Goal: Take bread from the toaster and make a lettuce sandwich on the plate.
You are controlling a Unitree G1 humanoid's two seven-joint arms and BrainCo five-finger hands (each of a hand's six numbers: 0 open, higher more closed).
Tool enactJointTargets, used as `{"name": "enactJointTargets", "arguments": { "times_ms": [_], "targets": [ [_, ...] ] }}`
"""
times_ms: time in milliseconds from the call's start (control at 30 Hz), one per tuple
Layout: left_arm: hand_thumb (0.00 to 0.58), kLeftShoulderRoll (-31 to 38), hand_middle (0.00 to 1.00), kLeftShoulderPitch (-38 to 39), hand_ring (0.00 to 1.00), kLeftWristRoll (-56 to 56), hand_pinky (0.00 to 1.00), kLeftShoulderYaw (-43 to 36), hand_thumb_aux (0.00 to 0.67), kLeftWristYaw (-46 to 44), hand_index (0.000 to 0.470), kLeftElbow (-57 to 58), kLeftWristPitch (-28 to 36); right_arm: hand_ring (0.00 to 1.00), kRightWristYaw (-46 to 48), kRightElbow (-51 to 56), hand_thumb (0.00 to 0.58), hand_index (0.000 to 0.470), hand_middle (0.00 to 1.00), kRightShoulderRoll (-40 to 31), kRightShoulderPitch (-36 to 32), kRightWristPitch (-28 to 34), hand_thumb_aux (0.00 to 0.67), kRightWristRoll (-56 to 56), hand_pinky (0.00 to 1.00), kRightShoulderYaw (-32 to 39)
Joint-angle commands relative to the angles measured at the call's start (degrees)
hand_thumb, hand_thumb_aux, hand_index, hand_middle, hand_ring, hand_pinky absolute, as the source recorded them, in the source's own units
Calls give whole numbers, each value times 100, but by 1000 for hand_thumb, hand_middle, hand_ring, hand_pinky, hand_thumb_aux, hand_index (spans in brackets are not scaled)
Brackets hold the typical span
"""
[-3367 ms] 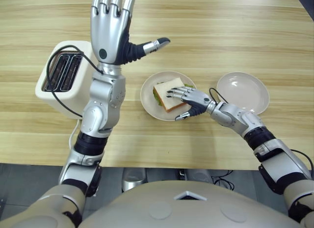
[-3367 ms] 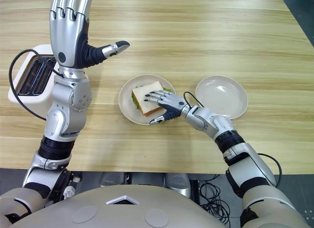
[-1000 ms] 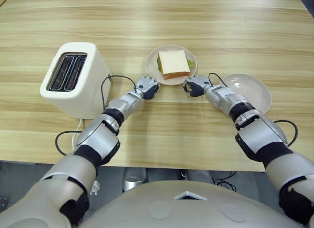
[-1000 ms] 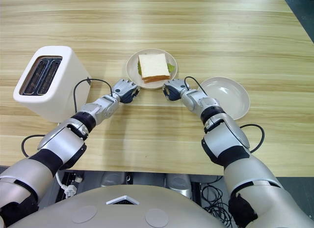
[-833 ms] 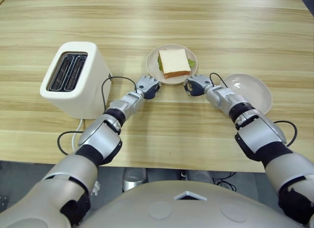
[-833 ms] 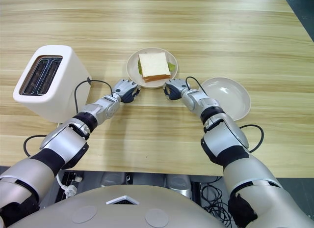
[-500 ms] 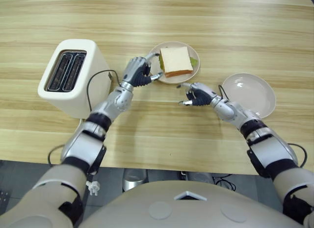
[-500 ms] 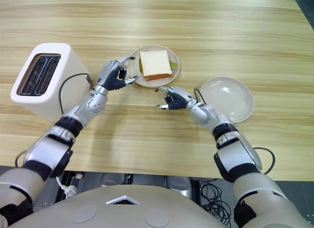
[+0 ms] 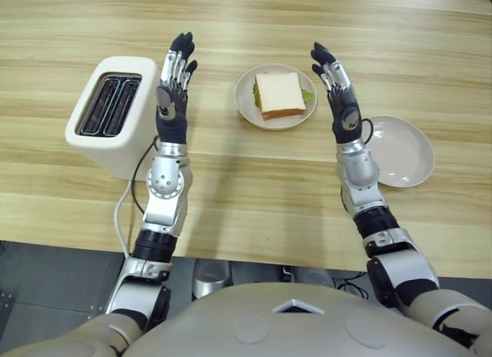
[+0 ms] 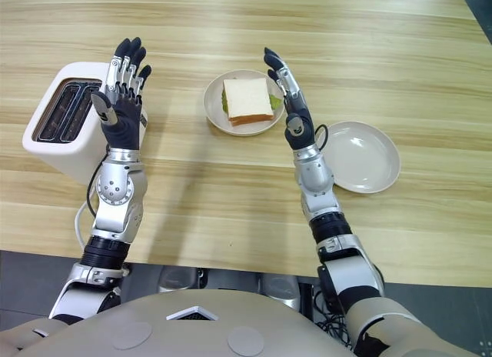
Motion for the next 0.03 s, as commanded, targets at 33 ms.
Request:
{"name": "enactJointTargets", "arguments": {
  "times_ms": [33],
  "targets": [
    [0, -144, 0, 55, 0, 122, 0, 115, 0, -168, 0, -32, 151, 0, 34, 42, 0, 0, 0, 150, 44, -76, 0, -14, 0, -258]
  ]
}}
